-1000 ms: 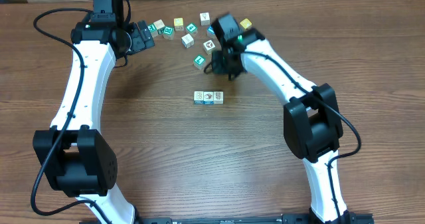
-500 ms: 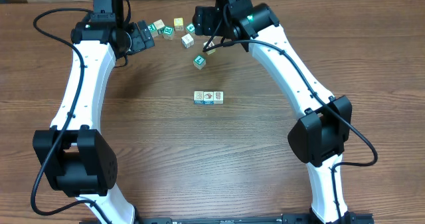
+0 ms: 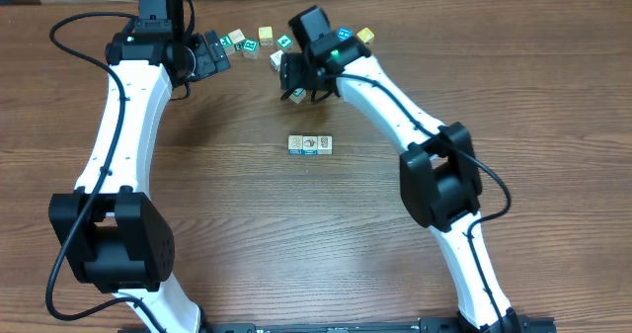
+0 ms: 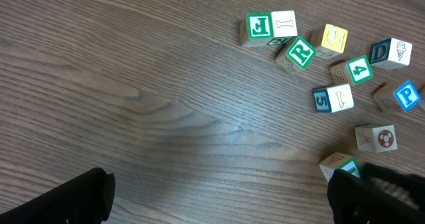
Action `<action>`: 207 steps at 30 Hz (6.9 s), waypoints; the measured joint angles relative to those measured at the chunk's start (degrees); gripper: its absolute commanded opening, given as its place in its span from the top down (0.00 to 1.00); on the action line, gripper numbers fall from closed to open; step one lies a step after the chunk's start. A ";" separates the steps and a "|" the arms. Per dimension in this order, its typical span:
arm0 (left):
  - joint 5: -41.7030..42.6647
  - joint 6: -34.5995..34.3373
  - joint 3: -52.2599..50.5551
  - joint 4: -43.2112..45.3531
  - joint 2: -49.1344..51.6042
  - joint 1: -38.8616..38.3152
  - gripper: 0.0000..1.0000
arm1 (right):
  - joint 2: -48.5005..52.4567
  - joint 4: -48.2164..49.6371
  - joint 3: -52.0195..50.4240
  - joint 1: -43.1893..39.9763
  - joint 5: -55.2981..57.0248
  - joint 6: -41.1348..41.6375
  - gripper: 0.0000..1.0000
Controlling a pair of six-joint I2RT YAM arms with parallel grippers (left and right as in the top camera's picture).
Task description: Form a horizontal line
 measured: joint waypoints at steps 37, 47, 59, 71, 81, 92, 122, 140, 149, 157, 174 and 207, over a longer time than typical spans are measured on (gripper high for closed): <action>0.02 0.00 0.00 0.00 0.00 0.00 0.00 | 2.12 -2.36 -0.20 2.29 7.02 15.13 0.59; 0.02 0.00 0.00 0.00 0.00 0.00 0.00 | 2.12 -2.16 -0.20 3.13 8.24 21.16 0.45; 0.00 0.00 0.00 0.00 0.00 0.00 0.00 | 4.57 -0.94 -0.20 4.11 13.33 23.37 0.60; 0.02 -0.02 0.00 0.00 0.00 0.00 0.00 | 4.66 -5.01 0.04 4.07 15.63 15.47 0.69; 0.00 0.00 0.00 0.00 0.00 0.00 0.00 | 4.66 -6.84 0.13 2.49 15.67 6.97 0.30; 0.00 0.00 0.00 0.00 0.00 0.00 0.00 | 4.66 -7.43 0.26 1.11 14.27 4.37 0.55; 0.02 0.00 0.00 0.00 0.00 0.00 0.00 | 3.91 -13.70 0.61 0.31 13.33 -0.04 0.10; 0.00 0.00 0.00 0.00 0.00 0.00 0.00 | 3.80 -12.26 0.57 -1.53 9.62 -1.40 0.33; 0.00 0.00 0.00 0.00 0.00 0.00 0.00 | 3.78 -11.87 0.57 -1.53 9.55 -1.22 0.47; 0.00 0.00 0.00 0.00 0.00 0.00 0.00 | 3.78 -10.43 0.57 -1.53 9.55 -1.27 0.51; 0.00 0.00 0.00 0.00 0.00 0.00 0.00 | 3.78 -11.47 0.57 -1.53 9.57 -1.22 0.53; 0.02 0.00 0.00 0.00 0.00 0.00 0.00 | 0.79 -14.21 0.59 -1.53 7.52 -1.25 0.54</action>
